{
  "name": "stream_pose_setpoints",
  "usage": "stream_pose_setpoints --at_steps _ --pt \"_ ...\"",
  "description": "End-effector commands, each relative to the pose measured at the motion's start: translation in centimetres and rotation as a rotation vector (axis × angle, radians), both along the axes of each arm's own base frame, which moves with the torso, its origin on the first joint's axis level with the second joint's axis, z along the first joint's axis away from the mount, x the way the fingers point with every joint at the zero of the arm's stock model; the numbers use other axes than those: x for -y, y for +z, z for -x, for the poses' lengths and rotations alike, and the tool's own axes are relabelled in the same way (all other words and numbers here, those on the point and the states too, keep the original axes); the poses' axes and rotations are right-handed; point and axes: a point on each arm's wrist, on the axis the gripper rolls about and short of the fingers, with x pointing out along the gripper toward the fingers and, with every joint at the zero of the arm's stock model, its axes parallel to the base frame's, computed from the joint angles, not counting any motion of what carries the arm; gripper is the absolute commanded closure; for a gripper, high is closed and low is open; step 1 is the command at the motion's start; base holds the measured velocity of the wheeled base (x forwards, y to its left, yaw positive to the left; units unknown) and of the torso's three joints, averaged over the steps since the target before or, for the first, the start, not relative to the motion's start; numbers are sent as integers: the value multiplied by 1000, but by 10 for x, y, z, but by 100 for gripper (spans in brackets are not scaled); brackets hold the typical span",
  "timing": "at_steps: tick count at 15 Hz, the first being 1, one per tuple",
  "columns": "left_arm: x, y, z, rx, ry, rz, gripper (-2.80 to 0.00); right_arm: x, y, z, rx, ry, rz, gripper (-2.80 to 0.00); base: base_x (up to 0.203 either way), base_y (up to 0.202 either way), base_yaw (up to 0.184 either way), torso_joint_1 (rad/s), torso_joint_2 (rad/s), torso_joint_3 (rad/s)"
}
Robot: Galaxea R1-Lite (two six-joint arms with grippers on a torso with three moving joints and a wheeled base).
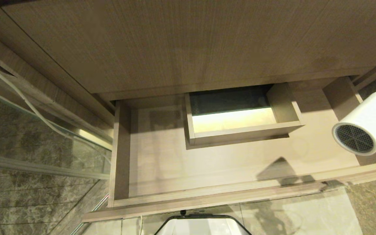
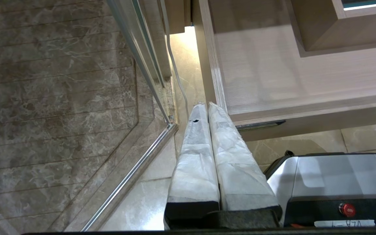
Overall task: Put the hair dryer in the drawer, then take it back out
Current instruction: Put it into the drawer
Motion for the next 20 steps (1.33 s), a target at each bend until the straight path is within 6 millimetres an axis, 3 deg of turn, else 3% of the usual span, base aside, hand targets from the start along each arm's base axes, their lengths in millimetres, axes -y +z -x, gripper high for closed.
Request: stream_pose_setpoints --at_steps 1,3,7,11,15,19,20 --pt "0 0 0 -1 0 0 0 4 -2 -10 -39 -19 -6 0 0 0 0 34 32 40" --pt "0 0 0 -1 0 0 0 4 -2 -10 -41 -24 -5 0 0 0 0 12 16 40" --pt "0 0 0 -1 0 0 0 27 -15 -40 -164 -190 -23 0 0 0 0 28 2 35" --pt "0 -1 0 -2 0 0 0 65 -44 -101 -283 -270 -63 0 0 0 0 0 0 0" --pt "0 0 0 -1 0 0 0 95 -73 -153 -284 -291 -65 0 0 0 0 0 0 0" --pt "0 0 0 -1 0 1 0 101 -69 -162 -241 -297 -52 0 0 0 0 0 0 0" --pt "0 0 0 -1 0 0 0 107 -66 -174 -218 -299 -45 0 0 0 0 0 0 0"
